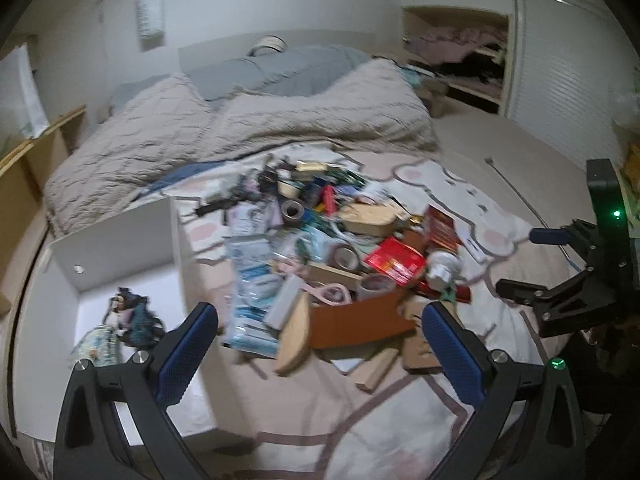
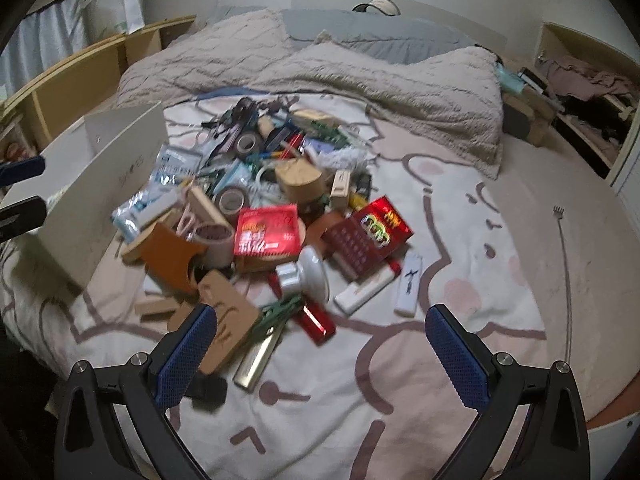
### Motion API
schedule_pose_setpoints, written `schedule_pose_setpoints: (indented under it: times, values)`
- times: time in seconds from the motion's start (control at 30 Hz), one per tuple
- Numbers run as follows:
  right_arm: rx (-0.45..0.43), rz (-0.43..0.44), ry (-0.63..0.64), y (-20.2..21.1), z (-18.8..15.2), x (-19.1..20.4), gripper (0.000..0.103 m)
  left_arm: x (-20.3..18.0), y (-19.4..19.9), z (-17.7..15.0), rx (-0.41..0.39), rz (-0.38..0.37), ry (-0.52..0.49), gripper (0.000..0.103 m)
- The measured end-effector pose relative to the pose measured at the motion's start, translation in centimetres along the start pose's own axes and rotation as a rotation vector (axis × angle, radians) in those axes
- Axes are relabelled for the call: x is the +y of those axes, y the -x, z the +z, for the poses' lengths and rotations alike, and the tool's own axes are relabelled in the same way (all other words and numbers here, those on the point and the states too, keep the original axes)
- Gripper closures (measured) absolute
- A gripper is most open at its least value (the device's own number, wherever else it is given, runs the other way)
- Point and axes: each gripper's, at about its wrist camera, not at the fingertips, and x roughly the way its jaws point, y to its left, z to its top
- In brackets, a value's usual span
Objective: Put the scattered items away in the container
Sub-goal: 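Lower both tools over the pile near the carved wooden block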
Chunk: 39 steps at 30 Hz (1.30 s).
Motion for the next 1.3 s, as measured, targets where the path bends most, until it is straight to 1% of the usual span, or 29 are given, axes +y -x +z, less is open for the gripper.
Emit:
schedule_pose_setpoints:
  times: [0.13, 0.27, 0.33, 0.47, 0.8, 0.9, 1.0, 1.13, 1.3]
  values:
    - [0.038, 0.015, 0.024, -0.6, -1.2, 0.4, 0.0, -1.6, -1.2, -0.4, 0.038, -0.033, -0.031, 0.001]
    - [0.08, 0.035, 0.031, -1.3, -2.1, 0.5, 0.0, -3.0, -2.4, -1.1, 0.085, -0.065, -0.066, 0.006]
    - [0.104, 0.046, 0.04, -1.7, -2.6, 0.8, 0.0, -3.8, -3.1, -1.5, 0.106, -0.08, -0.095, 0.006]
    - [0.126, 0.056, 0.064, -2.2, -3.4, 1.5, 0.0, -5.0, -4.4, -2.5, 0.148, -0.083, -0.149, 0.006]
    - [0.229, 0.115, 0.131, -4.2, -5.6, 3.4, 0.0, -5.7, -7.5, -4.7, 0.241, -0.092, -0.198, 0.006]
    - [0.256, 0.119, 0.161, -4.7, -6.3, 4.0, 0.0, -5.7, -8.4, -5.5, 0.275, -0.087, -0.211, 0.006]
    - [0.263, 0.115, 0.191, -5.2, -7.1, 4.3, 0.0, -5.5, -9.4, -6.2, 0.305, -0.08, -0.221, 0.006]
    - [0.252, 0.126, 0.178, -5.2, -7.6, 4.0, 0.0, -5.3, -10.5, -7.0, 0.326, -0.071, -0.241, 0.006]
    - [0.246, 0.114, 0.174, -5.3, -8.1, 4.0, 0.0, -4.8, -11.8, -8.1, 0.348, -0.056, -0.257, 0.006]
